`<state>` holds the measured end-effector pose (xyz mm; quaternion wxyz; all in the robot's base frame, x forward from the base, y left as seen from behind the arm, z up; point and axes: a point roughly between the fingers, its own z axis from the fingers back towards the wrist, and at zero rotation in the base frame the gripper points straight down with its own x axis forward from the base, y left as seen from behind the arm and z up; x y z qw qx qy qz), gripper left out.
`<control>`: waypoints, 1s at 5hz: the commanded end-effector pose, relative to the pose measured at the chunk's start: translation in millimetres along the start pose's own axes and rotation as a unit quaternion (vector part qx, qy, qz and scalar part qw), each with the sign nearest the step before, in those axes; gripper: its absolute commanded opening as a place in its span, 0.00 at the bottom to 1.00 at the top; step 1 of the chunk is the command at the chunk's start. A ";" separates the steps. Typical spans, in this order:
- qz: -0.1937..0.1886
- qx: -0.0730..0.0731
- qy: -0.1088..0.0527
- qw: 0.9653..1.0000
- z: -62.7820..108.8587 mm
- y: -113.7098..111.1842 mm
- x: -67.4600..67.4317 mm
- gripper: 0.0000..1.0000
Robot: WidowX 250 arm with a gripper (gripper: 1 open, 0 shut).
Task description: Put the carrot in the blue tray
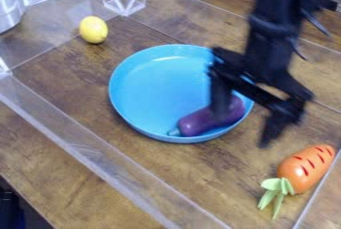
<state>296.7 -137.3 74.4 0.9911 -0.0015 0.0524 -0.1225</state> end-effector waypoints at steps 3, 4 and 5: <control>-0.009 -0.009 -0.021 1.000 -12.7 -36.3 37.4 1.00; -0.009 -0.007 -0.019 1.000 -20.4 -35.9 40.4 1.00; -0.009 -0.006 -0.017 1.000 -27.3 -34.2 42.6 0.00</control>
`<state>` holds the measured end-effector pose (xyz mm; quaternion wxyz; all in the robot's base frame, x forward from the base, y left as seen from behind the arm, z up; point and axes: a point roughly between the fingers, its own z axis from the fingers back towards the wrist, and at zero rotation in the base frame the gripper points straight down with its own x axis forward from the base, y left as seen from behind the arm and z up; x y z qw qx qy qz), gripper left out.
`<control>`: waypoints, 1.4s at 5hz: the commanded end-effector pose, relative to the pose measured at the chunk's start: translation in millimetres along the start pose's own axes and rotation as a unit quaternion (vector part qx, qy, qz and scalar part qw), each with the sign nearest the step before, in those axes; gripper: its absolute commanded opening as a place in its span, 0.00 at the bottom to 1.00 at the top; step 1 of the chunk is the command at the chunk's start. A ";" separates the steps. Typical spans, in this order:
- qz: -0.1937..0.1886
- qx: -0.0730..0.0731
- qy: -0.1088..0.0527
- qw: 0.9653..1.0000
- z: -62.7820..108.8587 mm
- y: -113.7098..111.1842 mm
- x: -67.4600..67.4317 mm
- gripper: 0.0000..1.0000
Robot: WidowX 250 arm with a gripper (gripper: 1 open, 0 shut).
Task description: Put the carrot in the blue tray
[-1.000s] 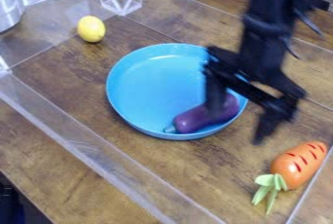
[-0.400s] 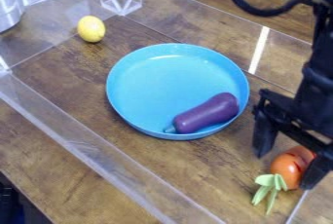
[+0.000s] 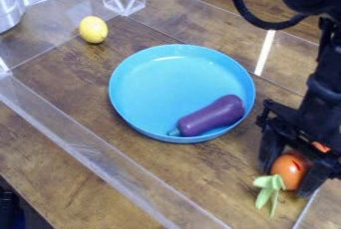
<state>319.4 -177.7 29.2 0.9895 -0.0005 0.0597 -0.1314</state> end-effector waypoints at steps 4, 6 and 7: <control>0.018 -0.007 -0.055 0.998 44.8 4.9 10.9 0.00; 0.024 -0.008 -0.064 0.998 49.7 5.6 11.3 0.00; 0.028 -0.009 -0.068 0.997 52.1 5.9 11.6 0.00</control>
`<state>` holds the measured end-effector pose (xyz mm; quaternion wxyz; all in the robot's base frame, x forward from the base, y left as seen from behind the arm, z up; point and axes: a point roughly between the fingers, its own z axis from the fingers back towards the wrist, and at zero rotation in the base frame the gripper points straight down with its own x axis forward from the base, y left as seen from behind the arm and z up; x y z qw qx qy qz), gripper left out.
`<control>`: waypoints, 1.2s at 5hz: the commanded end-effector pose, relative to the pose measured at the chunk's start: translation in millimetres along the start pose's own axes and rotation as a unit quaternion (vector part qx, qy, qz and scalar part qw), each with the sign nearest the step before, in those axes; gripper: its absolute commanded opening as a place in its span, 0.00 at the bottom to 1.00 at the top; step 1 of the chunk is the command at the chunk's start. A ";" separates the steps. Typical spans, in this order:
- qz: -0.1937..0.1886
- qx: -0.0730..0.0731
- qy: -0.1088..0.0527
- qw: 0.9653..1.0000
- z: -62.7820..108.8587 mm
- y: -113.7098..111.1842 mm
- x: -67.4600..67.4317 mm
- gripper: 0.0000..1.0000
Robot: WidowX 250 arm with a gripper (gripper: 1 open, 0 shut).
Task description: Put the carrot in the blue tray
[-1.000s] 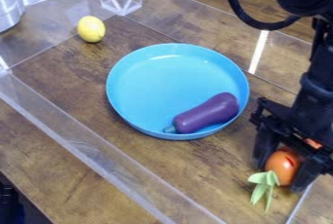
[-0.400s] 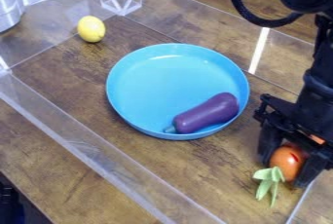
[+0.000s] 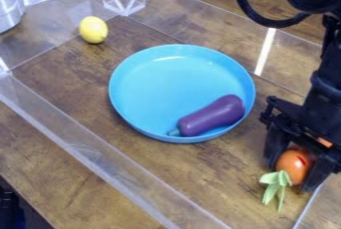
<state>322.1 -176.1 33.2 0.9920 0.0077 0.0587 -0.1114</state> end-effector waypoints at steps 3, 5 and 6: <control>0.014 -0.018 -0.070 0.997 43.6 6.9 14.5 1.00; 0.014 -0.014 -0.063 0.998 29.4 11.7 21.9 1.00; 0.014 -0.013 -0.059 0.998 21.0 11.6 25.7 1.00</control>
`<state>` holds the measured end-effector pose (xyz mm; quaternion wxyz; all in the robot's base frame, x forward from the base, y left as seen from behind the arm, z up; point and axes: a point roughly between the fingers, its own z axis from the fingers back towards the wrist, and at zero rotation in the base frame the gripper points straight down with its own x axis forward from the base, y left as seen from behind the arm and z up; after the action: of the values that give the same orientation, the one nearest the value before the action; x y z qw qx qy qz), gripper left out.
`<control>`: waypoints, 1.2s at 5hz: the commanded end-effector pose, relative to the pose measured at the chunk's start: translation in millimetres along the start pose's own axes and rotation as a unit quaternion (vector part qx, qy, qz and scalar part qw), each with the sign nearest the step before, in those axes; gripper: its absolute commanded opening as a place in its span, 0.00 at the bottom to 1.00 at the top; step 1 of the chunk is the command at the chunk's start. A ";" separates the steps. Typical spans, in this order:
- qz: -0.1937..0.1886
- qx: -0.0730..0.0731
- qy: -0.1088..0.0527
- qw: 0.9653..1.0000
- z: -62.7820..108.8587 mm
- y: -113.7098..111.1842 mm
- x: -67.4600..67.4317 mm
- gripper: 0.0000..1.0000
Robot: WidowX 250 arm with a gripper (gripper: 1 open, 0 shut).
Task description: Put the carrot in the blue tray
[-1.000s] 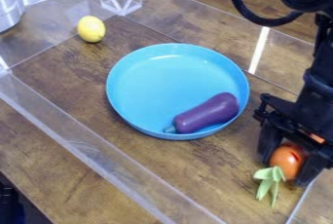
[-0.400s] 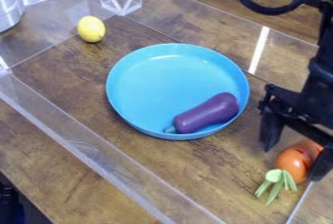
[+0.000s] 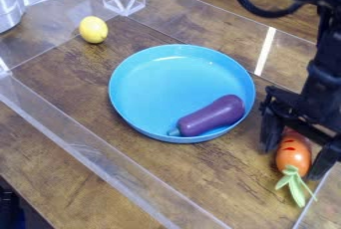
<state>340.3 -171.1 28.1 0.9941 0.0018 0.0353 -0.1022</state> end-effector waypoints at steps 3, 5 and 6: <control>0.001 -0.002 -0.051 0.999 50.7 5.8 5.2 0.00; 0.004 0.000 -0.075 0.997 92.5 14.8 -5.3 0.00; 0.015 0.003 -0.088 0.996 119.4 29.2 -18.7 0.00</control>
<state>335.0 -145.5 118.2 0.9955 0.0066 -0.0128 -0.0938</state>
